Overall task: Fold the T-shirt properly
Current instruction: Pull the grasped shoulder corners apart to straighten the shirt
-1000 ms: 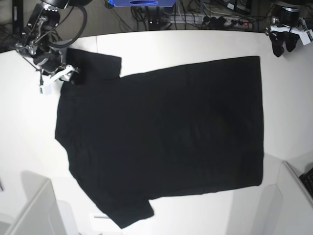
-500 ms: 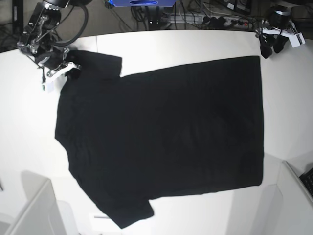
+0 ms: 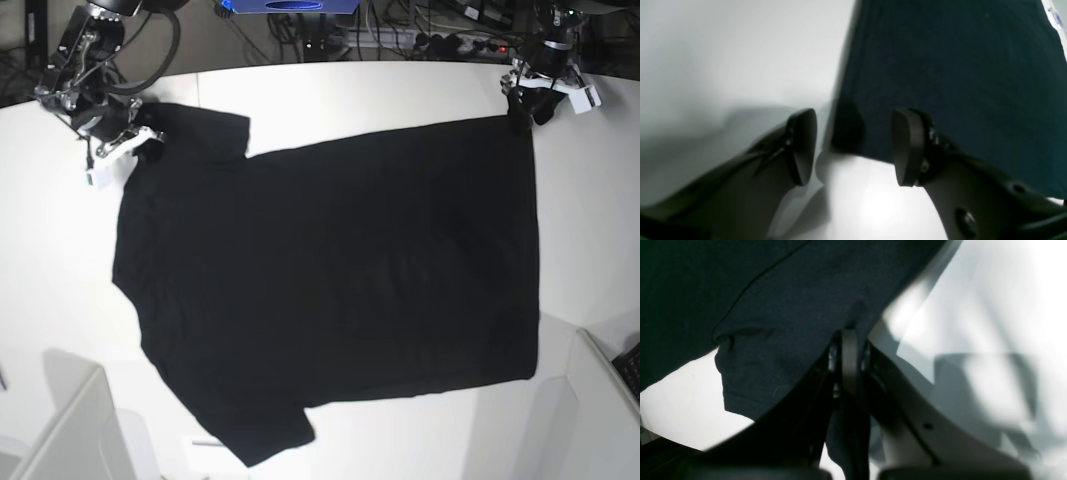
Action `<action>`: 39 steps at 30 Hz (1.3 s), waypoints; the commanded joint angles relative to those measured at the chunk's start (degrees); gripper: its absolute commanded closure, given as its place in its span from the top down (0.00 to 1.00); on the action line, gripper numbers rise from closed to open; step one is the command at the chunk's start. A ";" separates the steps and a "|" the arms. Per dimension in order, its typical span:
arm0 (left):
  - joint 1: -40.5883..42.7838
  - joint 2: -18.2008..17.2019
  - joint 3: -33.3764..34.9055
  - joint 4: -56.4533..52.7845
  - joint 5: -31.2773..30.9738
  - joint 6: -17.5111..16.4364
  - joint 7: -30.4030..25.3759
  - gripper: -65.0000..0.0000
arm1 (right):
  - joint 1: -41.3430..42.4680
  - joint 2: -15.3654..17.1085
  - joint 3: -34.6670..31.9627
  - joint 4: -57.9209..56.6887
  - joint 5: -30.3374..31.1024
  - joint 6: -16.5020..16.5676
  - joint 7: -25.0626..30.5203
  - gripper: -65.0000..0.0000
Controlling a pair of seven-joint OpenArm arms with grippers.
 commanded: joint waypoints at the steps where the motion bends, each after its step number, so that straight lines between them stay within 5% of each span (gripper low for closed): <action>1: 0.33 -0.26 0.21 -0.45 -0.41 -0.32 0.79 0.53 | -0.47 0.34 -0.14 -0.15 -2.56 -0.25 -2.92 0.00; 13: -3.10 -0.26 0.30 -5.02 -0.24 -0.32 0.79 0.49 | -0.47 0.34 -0.14 -0.15 -2.56 -0.25 -2.92 0.00; 19: -3.10 -0.35 0.30 -4.67 0.03 -0.32 0.79 0.00 | -0.47 0.34 -0.05 -0.15 -2.56 -0.25 -2.48 0.00; 39: 4.55 -2.37 0.21 1.92 0.11 -0.32 0.79 0.00 | -9.52 -2.04 6.98 8.29 -2.12 -0.16 -2.92 0.00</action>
